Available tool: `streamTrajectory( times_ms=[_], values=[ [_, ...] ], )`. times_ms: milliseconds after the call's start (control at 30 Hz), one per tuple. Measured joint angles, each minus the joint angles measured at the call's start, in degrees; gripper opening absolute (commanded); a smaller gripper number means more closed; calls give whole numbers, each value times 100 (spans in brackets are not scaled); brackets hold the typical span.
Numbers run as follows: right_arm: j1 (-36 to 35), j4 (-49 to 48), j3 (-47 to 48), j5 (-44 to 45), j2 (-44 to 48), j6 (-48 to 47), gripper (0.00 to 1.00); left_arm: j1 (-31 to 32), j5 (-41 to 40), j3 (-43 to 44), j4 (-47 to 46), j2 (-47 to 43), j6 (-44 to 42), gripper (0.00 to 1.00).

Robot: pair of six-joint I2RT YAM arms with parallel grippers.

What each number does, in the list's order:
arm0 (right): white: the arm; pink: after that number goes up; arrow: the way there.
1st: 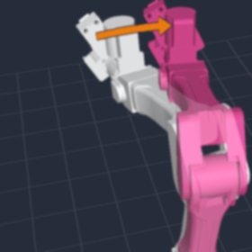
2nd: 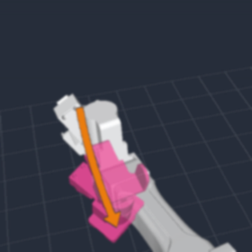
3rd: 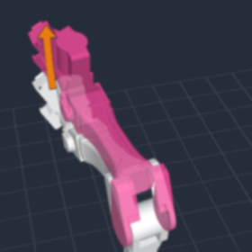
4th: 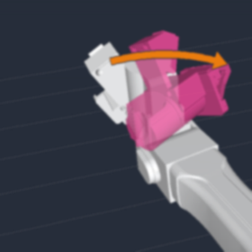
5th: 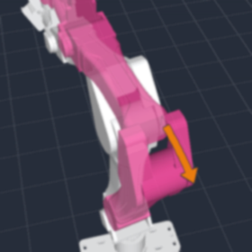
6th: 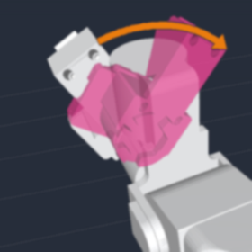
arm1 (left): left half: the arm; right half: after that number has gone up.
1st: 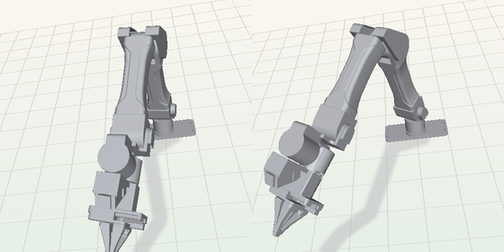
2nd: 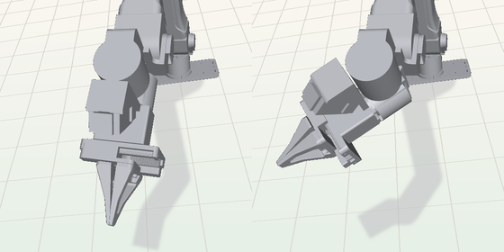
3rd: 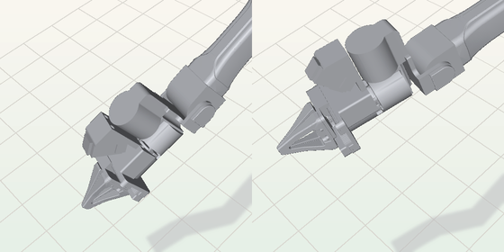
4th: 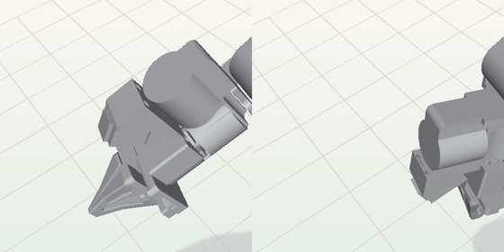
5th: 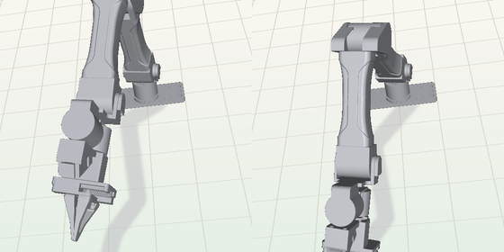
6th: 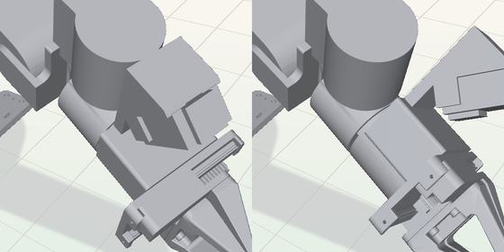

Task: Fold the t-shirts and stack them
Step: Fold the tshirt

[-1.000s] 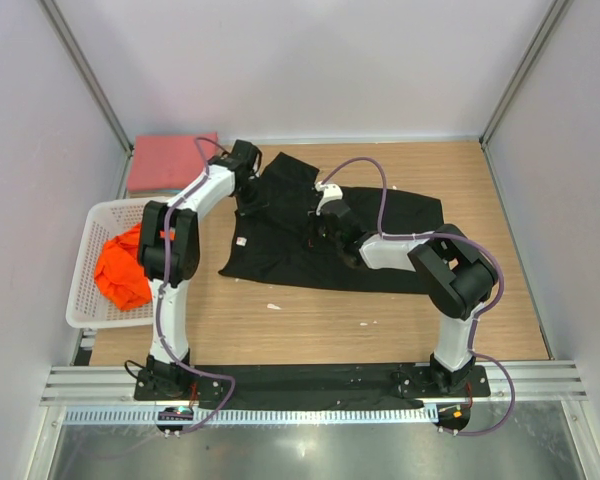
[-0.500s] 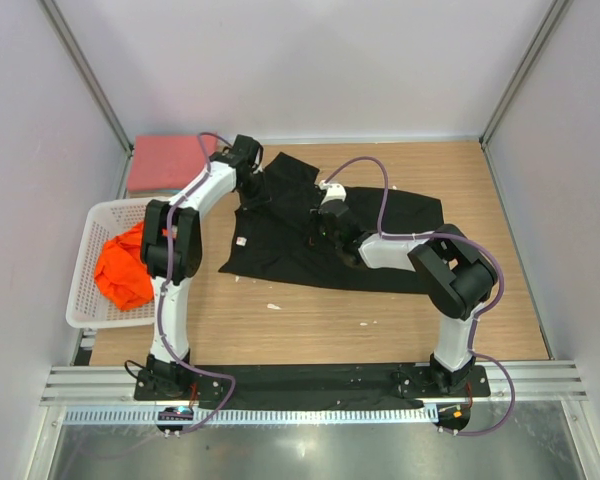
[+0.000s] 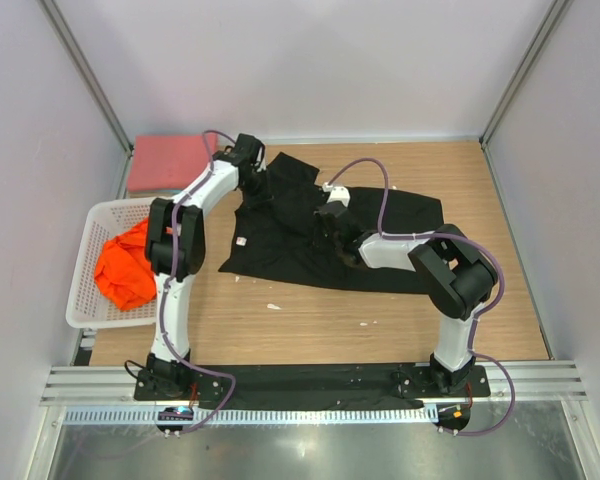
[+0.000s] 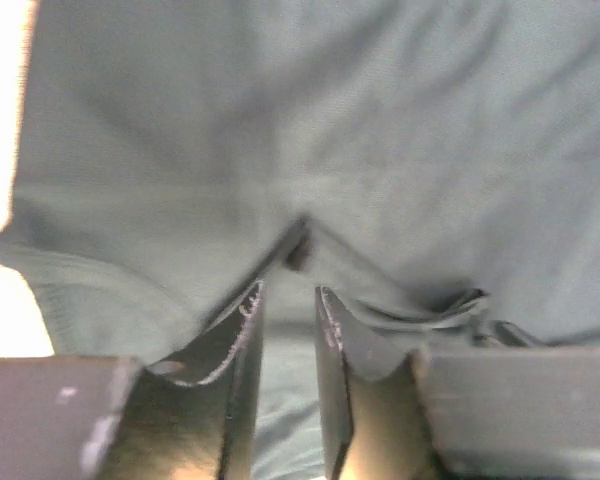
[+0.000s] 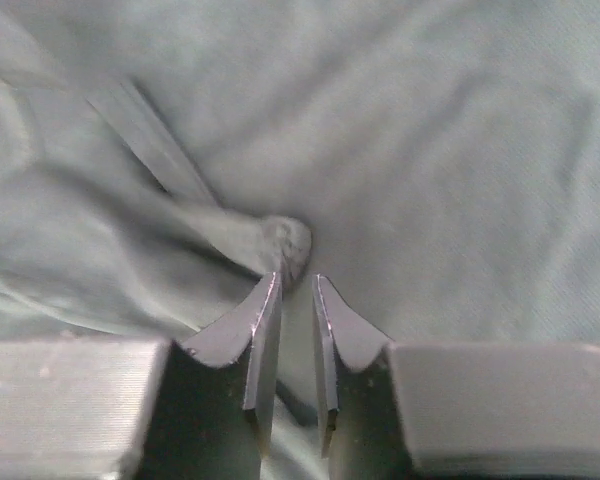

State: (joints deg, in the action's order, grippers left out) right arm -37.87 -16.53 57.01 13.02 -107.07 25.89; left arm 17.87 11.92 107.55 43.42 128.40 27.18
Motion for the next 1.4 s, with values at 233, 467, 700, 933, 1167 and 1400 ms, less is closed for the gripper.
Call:
streamTrajectory(
  times_ms=[233,467,700,933,1167,1400],
  values=[
    [57,1687,227,573,568,234,27,94,-1351,-516,369,-896,-186,35],
    [566,3195,350,612,1263,621,24,284,-1244,-2750,44,-2688,236,33],
    [1364,4096,-713,439,1825,927,24,299,-1145,-4081,-297,-2763,667,29],
    [2437,4341,-1364,310,2347,1034,25,304,-1469,-4607,-566,-2824,940,28],
    [3246,4280,-1556,199,2444,1082,25,313,-1565,-5029,-966,-3158,1088,28],
    [3923,4063,-1698,92,2573,1091,26,317,-1775,-5497,-1274,-3554,1281,27]
  ],
)
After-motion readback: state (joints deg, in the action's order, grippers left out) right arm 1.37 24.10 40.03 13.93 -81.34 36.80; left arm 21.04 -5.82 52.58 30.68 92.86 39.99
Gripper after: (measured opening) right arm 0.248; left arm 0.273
